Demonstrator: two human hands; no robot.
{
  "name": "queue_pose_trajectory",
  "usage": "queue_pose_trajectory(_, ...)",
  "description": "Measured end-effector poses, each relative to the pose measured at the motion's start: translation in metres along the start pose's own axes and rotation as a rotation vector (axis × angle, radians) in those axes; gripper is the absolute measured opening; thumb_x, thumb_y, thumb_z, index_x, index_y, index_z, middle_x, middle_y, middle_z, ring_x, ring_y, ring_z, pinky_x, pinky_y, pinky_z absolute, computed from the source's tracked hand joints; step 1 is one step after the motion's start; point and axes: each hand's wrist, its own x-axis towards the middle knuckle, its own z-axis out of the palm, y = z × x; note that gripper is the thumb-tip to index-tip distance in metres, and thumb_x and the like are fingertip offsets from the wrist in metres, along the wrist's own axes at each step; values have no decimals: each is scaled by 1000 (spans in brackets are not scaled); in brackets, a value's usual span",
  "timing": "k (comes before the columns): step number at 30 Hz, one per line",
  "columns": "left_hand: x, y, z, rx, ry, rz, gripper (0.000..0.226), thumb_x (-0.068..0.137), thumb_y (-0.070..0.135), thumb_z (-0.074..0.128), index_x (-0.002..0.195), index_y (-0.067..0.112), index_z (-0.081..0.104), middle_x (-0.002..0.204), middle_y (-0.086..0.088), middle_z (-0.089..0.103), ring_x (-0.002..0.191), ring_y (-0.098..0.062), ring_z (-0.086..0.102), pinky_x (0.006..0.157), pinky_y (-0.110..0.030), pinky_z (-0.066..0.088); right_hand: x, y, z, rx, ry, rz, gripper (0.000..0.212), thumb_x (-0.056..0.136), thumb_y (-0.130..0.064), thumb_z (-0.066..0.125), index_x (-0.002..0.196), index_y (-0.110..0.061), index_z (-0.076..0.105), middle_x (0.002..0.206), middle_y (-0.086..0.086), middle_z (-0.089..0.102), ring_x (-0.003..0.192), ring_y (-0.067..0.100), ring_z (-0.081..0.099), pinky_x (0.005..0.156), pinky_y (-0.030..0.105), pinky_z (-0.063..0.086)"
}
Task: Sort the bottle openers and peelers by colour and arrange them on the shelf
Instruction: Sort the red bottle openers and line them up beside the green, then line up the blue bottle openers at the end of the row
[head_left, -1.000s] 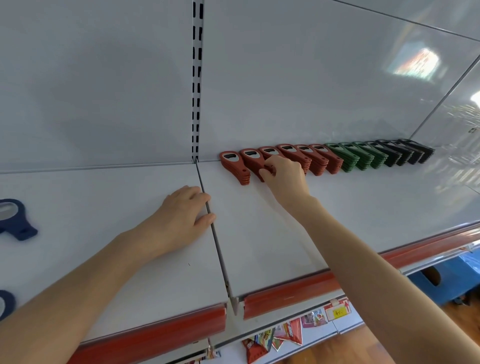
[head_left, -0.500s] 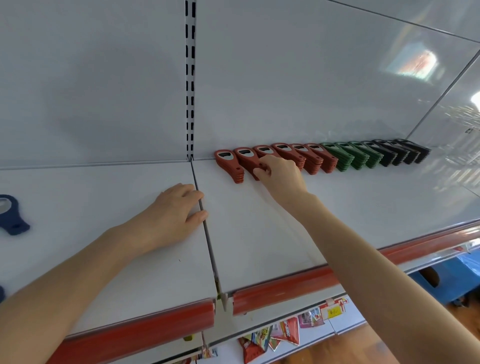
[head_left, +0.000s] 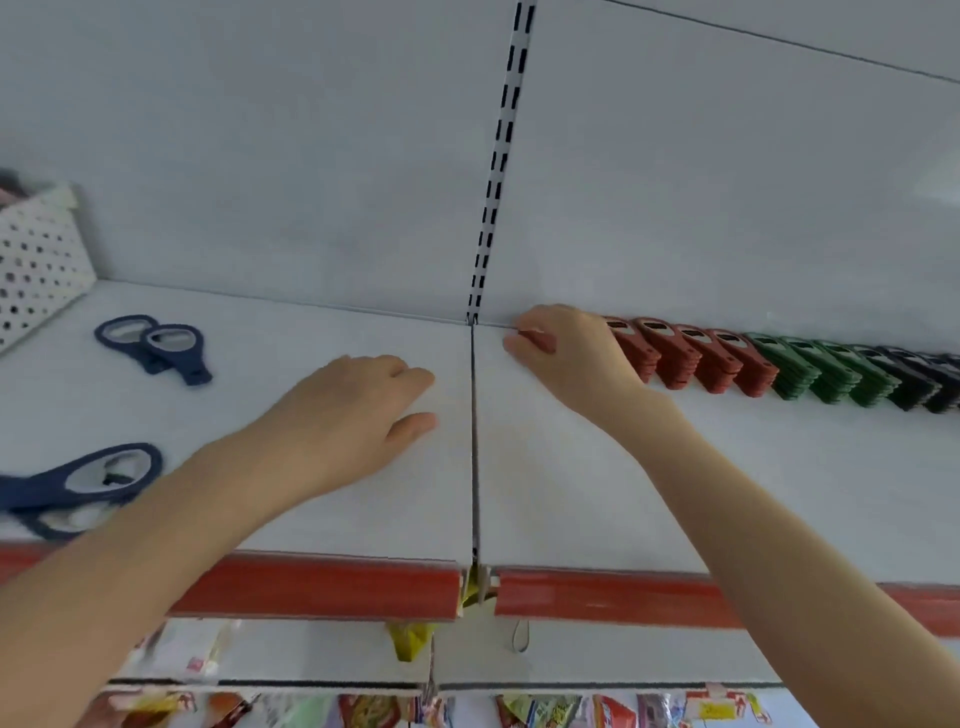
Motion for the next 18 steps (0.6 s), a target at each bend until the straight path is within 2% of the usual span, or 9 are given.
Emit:
queue_pose_trajectory(3,-37,-9,-8,-50,63,-115,69,85,59,20,123,14,55,110,-4,62,97,-24,61,87,-33,46,5,-28,9,67,-88,-66,31,94,-32,50,116,-13,61,111,-5,60,104,12,52,76,14,28)
queue_pose_trajectory(5,-64,-20,-10,-53,64,-185,62,84,51,28,111,9,64,95,-9,68,79,-30,66,69,-39,54,9,-48,15,80,-126,-115,35,94,-34,50,122,-15,58,124,-3,59,116,14,51,90,19,33)
queue_pose_trajectory(6,-76,-24,-13,-60,75,-226,59,84,49,30,109,8,65,93,-10,69,76,-30,67,64,-40,56,10,-59,19,80,-144,-138,34,94,-34,50,121,-15,59,124,-2,60,116,15,51,93,22,35)
queue_pose_trajectory(7,-88,-29,-15,-69,106,-261,60,84,50,31,112,9,65,96,-9,69,79,-30,66,66,-40,56,12,-70,24,84,-162,-161,33,94,-34,51,119,-15,60,122,-2,61,114,15,53,93,24,37)
queue_pose_trajectory(9,-111,-38,-20,-91,181,-358,59,87,54,35,124,14,58,112,-4,64,95,-27,62,80,-35,50,13,-94,36,114,-197,-214,29,93,-32,52,113,-14,63,113,0,65,106,16,57,93,27,42)
queue_pose_trajectory(11,-134,-53,-22,-122,244,-437,51,91,49,44,130,16,53,120,-1,59,103,-21,57,84,-30,44,11,-119,49,172,-250,-259,25,91,-30,55,106,-12,65,102,2,67,96,18,60,90,33,46)
queue_pose_trajectory(14,-159,-75,-29,-143,278,-524,44,92,40,49,129,16,53,119,-4,59,97,-21,58,81,-32,46,6,-157,67,198,-360,-308,27,90,-34,57,103,-13,66,97,2,67,85,15,57,85,28,46)
queue_pose_trajectory(18,-181,-101,-35,-201,273,-551,42,91,32,50,130,17,52,120,-3,58,76,-11,53,75,-26,41,3,-200,87,129,-559,-293,49,85,-51,56,121,-18,56,108,0,59,89,11,51,81,25,42)
